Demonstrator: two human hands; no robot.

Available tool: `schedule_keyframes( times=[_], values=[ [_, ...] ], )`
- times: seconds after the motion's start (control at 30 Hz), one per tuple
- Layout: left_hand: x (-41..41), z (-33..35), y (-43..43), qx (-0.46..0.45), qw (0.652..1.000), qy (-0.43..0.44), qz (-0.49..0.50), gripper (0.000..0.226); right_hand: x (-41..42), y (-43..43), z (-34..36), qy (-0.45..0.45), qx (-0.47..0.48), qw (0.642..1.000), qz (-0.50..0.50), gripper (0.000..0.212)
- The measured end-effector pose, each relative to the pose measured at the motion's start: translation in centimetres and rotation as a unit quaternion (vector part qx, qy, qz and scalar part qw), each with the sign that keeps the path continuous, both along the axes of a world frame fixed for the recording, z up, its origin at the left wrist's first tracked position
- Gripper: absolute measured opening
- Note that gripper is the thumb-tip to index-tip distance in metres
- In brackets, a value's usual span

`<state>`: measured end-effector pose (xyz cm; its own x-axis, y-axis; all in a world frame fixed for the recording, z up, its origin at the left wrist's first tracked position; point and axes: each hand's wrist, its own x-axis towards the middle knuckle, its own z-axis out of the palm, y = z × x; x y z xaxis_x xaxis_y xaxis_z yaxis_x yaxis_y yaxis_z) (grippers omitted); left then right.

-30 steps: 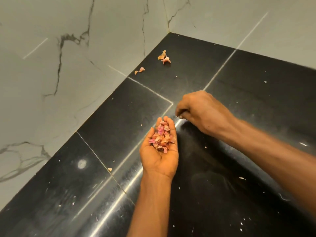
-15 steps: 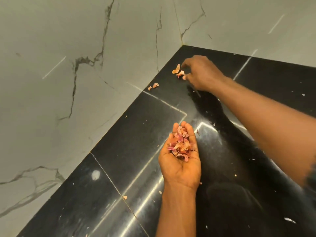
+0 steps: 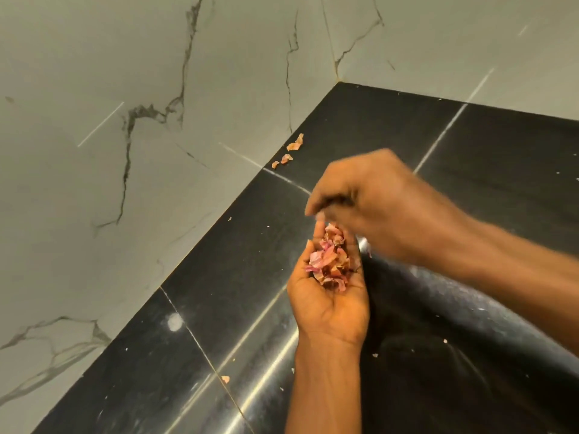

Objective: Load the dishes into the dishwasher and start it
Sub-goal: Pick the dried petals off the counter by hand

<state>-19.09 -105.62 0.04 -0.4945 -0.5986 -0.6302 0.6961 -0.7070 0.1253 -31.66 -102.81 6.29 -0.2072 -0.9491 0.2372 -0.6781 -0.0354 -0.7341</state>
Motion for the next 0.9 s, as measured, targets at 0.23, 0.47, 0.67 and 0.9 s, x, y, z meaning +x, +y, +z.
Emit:
schedule_keyframes(
  times=[0.23, 0.47, 0.67, 0.9],
  values=[
    [0.1, 0.0, -0.9, 0.014, 0.999, 0.020, 0.039, 0.025, 0.1, -3.6, 1.3, -0.036, 0.004, 0.999, -0.013, 0.015],
    [4.8, 0.0, -0.9, 0.022, 0.996, 0.053, 0.070, 0.028, -5.0, -16.6, -5.2, 0.099, 0.194, 0.973, -0.079, 0.052],
    [8.0, 0.0, -0.8, 0.009, 0.996, 0.012, 0.091, 0.030, -1.1, -17.7, -7.6, 0.217, 0.115, 0.969, -0.025, 0.034],
    [9.2, 0.3, -0.2, 0.007, 0.995, 0.004, 0.103, 0.030, 1.0, -14.6, -6.7, 0.261, 0.080, 0.962, 0.012, 0.019]
  ],
)
